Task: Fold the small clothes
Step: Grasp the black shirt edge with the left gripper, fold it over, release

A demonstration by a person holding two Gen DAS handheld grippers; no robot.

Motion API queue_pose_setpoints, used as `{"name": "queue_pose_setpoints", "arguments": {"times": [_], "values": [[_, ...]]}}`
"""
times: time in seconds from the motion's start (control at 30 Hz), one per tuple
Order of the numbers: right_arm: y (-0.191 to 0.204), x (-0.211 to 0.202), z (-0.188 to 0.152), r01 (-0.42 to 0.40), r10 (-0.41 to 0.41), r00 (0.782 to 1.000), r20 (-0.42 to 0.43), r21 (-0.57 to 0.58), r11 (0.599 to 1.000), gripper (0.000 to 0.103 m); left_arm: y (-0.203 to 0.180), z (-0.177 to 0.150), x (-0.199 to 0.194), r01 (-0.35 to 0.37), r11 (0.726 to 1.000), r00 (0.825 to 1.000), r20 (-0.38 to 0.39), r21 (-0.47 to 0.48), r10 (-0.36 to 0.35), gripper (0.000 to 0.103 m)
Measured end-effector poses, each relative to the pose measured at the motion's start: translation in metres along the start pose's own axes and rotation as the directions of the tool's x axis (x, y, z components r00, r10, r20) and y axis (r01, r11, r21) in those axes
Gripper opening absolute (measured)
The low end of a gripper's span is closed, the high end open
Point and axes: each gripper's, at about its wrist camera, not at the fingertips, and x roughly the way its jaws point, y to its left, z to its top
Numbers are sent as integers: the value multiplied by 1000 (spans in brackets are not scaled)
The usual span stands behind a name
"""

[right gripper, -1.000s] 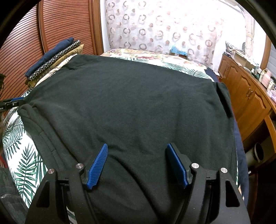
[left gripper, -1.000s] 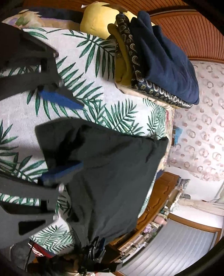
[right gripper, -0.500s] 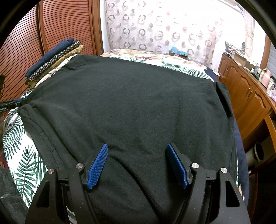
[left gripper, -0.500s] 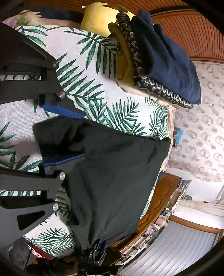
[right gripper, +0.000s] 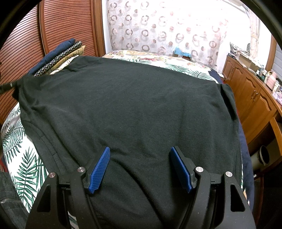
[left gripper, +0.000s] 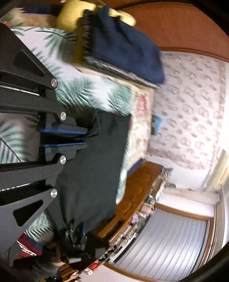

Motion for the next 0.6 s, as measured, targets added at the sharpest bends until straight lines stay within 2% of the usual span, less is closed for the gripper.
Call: {"name": "queue_pose_setpoints", "arguments": {"times": [0.17, 0.37, 0.6], "values": [[1, 0, 0, -1, 1, 1000, 0, 1, 1000, 73, -41, 31, 6, 69, 995, 996, 44, 76, -72, 9], [0, -7, 2, 24, -24, 1000, -6, 9, 1000, 73, -86, 52, 23, 145, 975, 988, 35, 166, -153, 9], [-8, -58, 6, 29, -33, 995, 98, 36, 999, 73, -137, 69, 34, 241, 937, 969, -2, 253, -249, 8]]}}
